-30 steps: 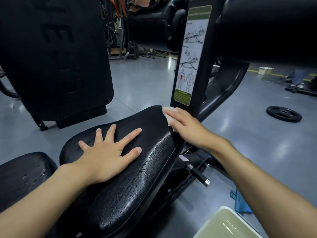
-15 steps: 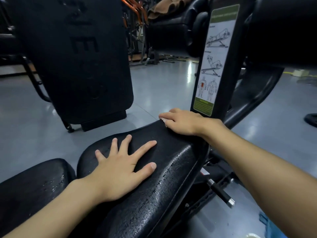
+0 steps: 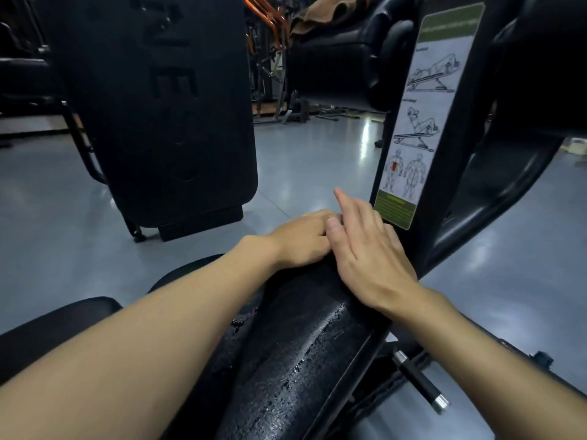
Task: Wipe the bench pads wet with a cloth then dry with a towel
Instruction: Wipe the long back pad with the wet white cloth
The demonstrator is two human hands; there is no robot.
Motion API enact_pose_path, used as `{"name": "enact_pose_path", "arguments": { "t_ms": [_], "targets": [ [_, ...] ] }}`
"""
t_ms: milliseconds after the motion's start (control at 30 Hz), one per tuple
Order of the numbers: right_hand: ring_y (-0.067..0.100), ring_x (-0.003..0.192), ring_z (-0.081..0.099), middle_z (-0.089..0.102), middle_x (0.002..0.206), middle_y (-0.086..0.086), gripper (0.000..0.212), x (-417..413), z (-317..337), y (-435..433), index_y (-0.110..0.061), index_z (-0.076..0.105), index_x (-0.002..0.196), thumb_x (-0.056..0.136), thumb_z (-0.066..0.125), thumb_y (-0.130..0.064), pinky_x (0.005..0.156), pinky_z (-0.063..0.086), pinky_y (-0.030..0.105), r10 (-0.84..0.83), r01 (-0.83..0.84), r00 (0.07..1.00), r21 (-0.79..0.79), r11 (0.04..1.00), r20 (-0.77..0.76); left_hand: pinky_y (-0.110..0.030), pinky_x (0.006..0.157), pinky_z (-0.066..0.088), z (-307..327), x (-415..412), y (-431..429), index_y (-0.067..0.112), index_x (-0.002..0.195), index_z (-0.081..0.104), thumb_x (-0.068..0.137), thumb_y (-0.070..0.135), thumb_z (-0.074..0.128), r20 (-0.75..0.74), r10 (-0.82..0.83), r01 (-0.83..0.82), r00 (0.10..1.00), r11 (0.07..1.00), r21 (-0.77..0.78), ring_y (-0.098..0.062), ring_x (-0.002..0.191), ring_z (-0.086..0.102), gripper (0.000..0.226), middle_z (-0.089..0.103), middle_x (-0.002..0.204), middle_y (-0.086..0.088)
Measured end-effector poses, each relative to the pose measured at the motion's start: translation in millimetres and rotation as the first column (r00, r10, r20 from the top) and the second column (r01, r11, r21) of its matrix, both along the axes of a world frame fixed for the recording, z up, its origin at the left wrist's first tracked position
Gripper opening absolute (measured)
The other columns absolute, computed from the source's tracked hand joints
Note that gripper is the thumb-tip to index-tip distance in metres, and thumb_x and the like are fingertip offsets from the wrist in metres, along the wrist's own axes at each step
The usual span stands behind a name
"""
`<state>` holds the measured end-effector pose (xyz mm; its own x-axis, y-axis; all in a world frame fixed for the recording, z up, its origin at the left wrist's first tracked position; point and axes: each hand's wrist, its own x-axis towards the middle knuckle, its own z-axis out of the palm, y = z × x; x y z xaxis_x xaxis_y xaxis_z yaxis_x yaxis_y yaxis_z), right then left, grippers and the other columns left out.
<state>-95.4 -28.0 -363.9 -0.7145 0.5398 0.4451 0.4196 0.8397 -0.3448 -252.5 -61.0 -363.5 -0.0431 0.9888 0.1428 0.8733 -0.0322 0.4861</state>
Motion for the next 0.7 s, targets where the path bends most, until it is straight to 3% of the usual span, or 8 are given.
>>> {"name": "enact_pose_path", "arguments": {
  "t_ms": [100,167,233,300,400,467,600,700],
  "targets": [
    [0.016,0.144,0.023,0.028,0.155,-0.001,0.083,2,-1,0,-0.025,0.007,0.159,0.088,-0.005,-0.064,0.117,0.022,0.043,-0.010,0.010,1.000,-0.003,1.000,0.014,-0.030,0.106,0.039,7,4,-6,0.019,0.127,0.061,0.099,0.030,0.042,0.004,-0.052,0.052,0.999,0.998,0.023,-0.008,0.119,0.053,0.035,0.060,0.133,0.006],
    [0.017,0.145,0.026,0.031,0.156,0.001,0.080,4,-3,-3,-0.024,0.014,0.158,0.091,0.000,-0.065,0.116,0.024,0.043,-0.065,0.064,0.997,0.028,0.998,0.039,-0.020,0.105,0.029,9,-1,-14,0.020,0.143,0.049,0.104,0.035,0.040,-0.039,-0.008,0.006,0.999,0.999,-0.034,-0.004,0.127,0.043,0.042,0.051,0.143,0.004],
    [0.019,0.143,0.033,0.037,0.156,0.000,0.075,6,-5,-7,-0.024,0.023,0.156,0.094,0.008,-0.063,0.114,0.027,0.042,-0.129,0.127,0.988,0.028,0.992,0.083,-0.026,0.114,0.024,6,-15,-27,0.026,0.153,0.034,0.105,0.049,0.033,-0.048,0.118,-0.123,0.992,0.983,-0.136,-0.014,0.141,0.035,0.053,0.040,0.154,-0.001],
    [0.018,0.140,0.037,0.043,0.153,-0.003,0.069,7,-4,-10,-0.026,0.030,0.153,0.095,0.016,-0.060,0.111,0.030,0.040,-0.150,0.149,0.982,0.018,0.989,0.117,-0.036,0.116,0.028,4,-32,-36,0.031,0.150,0.033,0.103,0.055,0.031,-0.076,0.189,-0.201,0.979,0.959,-0.201,-0.019,0.138,0.040,0.052,0.042,0.152,0.000],
    [0.014,0.140,0.035,0.042,0.153,-0.008,0.061,7,-2,-12,-0.029,0.032,0.152,0.099,0.017,-0.054,0.109,0.029,0.037,-0.146,0.146,0.981,0.014,0.989,0.125,-0.043,0.101,0.044,12,-35,-25,0.027,0.126,0.046,0.097,0.059,0.037,-0.073,0.197,-0.208,0.978,0.954,-0.215,-0.020,0.109,0.059,0.044,0.064,0.118,0.001],
    [0.013,0.139,0.035,0.042,0.152,-0.011,0.060,6,-2,-10,-0.031,0.033,0.151,0.098,0.013,-0.052,0.106,0.030,0.035,-0.151,0.151,0.980,0.011,0.988,0.131,-0.043,0.098,0.046,12,-27,-14,0.026,0.118,0.049,0.094,0.061,0.036,0.008,0.171,-0.165,0.985,0.965,-0.203,-0.020,0.100,0.061,0.044,0.066,0.102,0.004],
    [0.011,0.138,0.032,0.041,0.151,-0.012,0.065,3,-2,-9,-0.034,0.031,0.151,0.092,0.014,-0.054,0.106,0.029,0.034,-0.165,0.165,0.973,0.018,0.986,0.162,-0.031,0.101,0.040,2,-29,-9,0.042,0.144,0.041,0.100,0.059,0.036,0.054,0.106,-0.093,0.993,0.977,-0.194,-0.016,0.116,0.056,0.047,0.062,0.130,0.006],
    [0.011,0.138,0.032,0.041,0.149,-0.013,0.067,2,-1,-10,-0.038,0.030,0.150,0.090,0.008,-0.060,0.106,0.030,0.035,-0.172,0.167,0.963,0.038,0.985,0.206,-0.030,0.100,0.036,-2,-43,-15,0.049,0.148,0.033,0.100,0.061,0.032,0.044,0.092,-0.081,0.995,0.976,-0.204,-0.019,0.126,0.052,0.049,0.056,0.140,0.006]
  ]
}}
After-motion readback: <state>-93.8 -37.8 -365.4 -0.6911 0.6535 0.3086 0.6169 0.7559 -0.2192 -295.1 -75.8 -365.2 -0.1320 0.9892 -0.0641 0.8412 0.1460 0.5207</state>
